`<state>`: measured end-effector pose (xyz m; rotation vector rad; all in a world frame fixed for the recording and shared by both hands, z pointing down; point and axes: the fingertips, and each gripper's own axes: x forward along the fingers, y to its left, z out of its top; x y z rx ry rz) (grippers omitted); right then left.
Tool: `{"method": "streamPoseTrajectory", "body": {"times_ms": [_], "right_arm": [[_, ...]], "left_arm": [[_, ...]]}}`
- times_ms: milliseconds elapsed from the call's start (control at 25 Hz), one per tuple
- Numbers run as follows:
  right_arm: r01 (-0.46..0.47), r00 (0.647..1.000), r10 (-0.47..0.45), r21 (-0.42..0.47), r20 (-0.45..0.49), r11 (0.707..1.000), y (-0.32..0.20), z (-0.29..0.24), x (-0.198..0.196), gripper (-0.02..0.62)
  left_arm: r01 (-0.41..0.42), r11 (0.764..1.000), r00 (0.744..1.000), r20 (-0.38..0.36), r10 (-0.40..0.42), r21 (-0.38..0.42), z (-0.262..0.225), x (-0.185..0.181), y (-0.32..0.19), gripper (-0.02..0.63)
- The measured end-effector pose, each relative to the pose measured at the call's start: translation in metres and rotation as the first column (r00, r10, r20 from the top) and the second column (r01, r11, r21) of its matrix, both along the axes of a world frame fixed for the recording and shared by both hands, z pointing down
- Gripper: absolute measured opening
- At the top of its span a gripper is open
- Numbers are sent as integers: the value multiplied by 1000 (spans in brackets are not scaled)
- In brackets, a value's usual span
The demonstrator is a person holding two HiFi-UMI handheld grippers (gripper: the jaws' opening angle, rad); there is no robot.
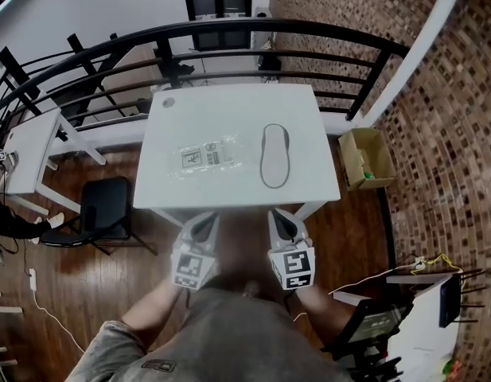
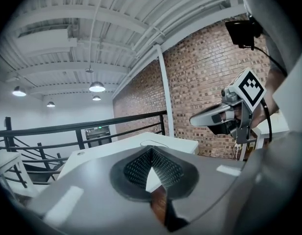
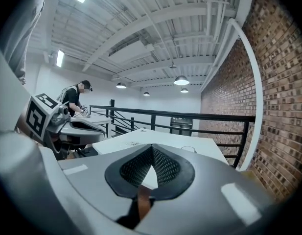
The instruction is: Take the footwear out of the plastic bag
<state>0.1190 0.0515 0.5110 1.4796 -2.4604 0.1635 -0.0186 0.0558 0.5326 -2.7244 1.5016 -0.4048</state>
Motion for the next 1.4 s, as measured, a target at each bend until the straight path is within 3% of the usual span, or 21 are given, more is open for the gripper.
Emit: {"method": "streamPoseTrajectory", "body": {"times_ms": [160, 480, 1400], "right_arm": [[2, 1000, -2, -2, 6, 1000, 13, -1, 0, 12], [-17, 1000, 18, -19, 8, 1000, 22, -3, -12, 12], [-6, 1000, 6, -28, -17, 1000, 32, -2, -42, 11]], "left_arm": [[11, 1000, 999, -39, -11, -2, -3, 0, 15, 2], [-12, 1000, 999, -48, 12, 3, -15, -12, 25, 2], [-27, 1000, 999, -32, 27, 7, -13, -38, 37, 2]]}}
